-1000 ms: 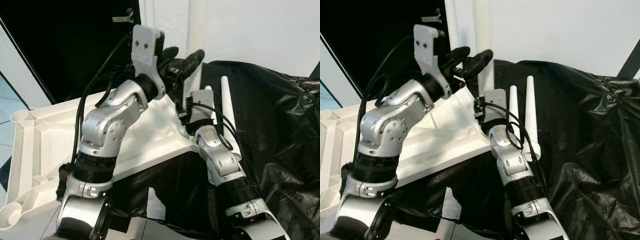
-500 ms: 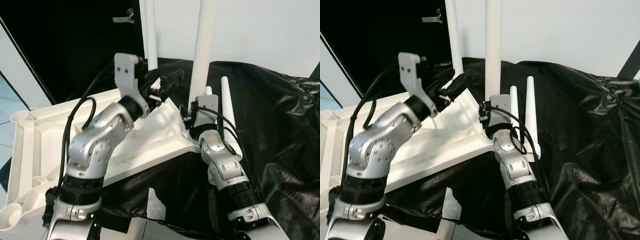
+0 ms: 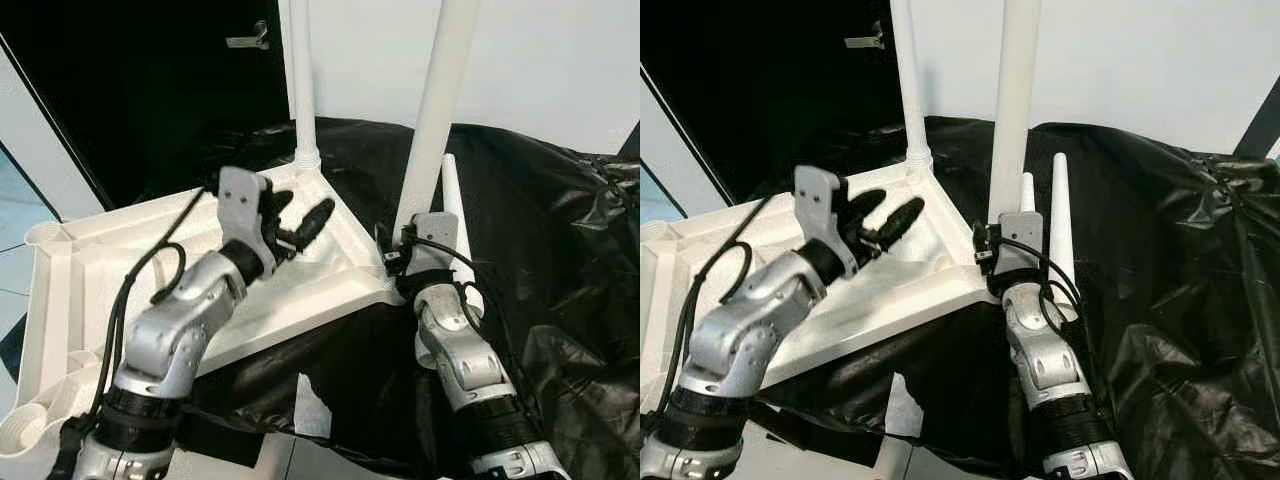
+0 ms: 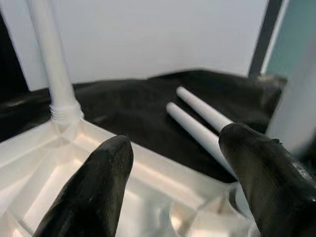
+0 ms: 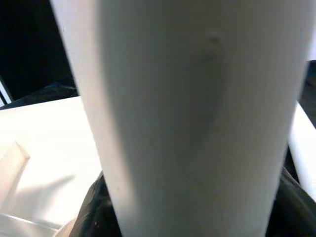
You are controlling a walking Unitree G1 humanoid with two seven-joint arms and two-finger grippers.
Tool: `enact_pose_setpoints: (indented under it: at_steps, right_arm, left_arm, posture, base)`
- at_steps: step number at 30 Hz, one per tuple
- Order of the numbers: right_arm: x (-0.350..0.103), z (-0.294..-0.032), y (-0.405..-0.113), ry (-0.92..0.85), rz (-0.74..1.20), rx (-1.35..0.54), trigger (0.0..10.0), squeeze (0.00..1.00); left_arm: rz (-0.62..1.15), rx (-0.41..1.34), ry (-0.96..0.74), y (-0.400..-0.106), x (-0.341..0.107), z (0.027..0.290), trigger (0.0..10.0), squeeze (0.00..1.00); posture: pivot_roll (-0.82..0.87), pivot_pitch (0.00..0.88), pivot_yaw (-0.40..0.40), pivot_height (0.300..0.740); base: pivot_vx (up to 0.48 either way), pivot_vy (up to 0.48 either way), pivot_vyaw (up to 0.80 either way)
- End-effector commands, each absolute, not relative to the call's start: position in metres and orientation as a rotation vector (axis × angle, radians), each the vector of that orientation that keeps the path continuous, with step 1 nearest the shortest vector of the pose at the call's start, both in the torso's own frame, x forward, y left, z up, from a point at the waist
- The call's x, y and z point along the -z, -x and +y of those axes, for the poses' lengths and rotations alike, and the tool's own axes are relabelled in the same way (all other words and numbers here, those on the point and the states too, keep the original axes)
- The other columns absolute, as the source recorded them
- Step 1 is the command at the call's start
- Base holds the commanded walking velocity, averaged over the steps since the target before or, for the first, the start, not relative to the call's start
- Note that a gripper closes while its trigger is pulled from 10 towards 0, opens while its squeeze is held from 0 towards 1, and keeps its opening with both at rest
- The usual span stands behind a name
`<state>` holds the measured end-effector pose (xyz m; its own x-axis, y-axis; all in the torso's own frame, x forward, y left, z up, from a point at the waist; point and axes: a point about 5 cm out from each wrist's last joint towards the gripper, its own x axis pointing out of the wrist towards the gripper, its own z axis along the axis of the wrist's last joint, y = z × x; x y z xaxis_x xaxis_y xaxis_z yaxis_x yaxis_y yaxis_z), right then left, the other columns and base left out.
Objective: Building children table
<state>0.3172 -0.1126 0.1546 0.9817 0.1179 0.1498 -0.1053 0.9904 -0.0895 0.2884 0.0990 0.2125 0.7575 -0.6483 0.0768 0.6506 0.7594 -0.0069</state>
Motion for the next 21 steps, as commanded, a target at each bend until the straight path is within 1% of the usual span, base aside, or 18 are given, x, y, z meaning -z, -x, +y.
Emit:
enact_pose_setpoints:
  at_steps: [1, 4, 5, 9, 12, 15, 21]
  right_arm:
    - [-0.138, -0.117, -0.317, 0.085, -0.08, -0.105, 10.0, 0.0]
    - [-0.138, -0.118, -0.317, 0.086, -0.082, -0.12, 10.0, 0.0]
    - [-0.139, -0.119, -0.318, 0.081, -0.095, -0.138, 10.0, 0.0]
    - [-0.14, -0.12, -0.319, 0.083, -0.099, -0.144, 10.0, 0.0]
    - [-0.14, -0.12, -0.321, 0.074, -0.099, -0.177, 10.0, 0.0]
    - [-0.139, -0.117, -0.321, 0.037, -0.097, -0.231, 10.0, 0.0]
    - [-0.134, -0.115, -0.319, 0.038, -0.093, -0.26, 10.0, 0.0]
  left_arm:
    - [-0.076, 0.959, -0.002, -0.278, -0.209, 0.091, 10.0, 0.0]
    - [-0.056, 0.987, -0.023, -0.274, -0.203, 0.089, 10.0, 0.0]
    - [-0.025, 1.033, -0.051, -0.266, -0.195, 0.088, 10.0, 0.0]
    - [-0.013, 1.052, -0.06, -0.264, -0.192, 0.088, 10.0, 0.0]
    - [0.056, 1.133, -0.112, -0.253, -0.18, 0.089, 10.0, 0.0]
    - [0.098, 1.165, -0.139, -0.247, -0.172, 0.09, 10.0, 0.0]
    - [0.105, 1.165, -0.146, -0.247, -0.17, 0.09, 10.0, 0.0]
  posture:
    - [0.02, 0.0, 0.041, 0.74]
    - [0.03, 0.0, 0.044, 0.74]
    - [0.03, 0.0, 0.046, 0.74]
    - [0.03, 0.0, 0.047, 0.74]
    - [0.03, 0.0, 0.049, 0.74]
    - [0.03, 0.0, 0.049, 0.74]
    - [0.03, 0.0, 0.05, 0.74]
  base:
    - [0.0, 0.0, 0.0]
    - [0.0, 0.0, 0.0]
    - [0.0, 0.0, 0.0]
    - [0.0, 0.0, 0.0]
    - [0.0, 0.0, 0.0]
    - [0.0, 0.0, 0.0]
    - [0.0, 0.0, 0.0]
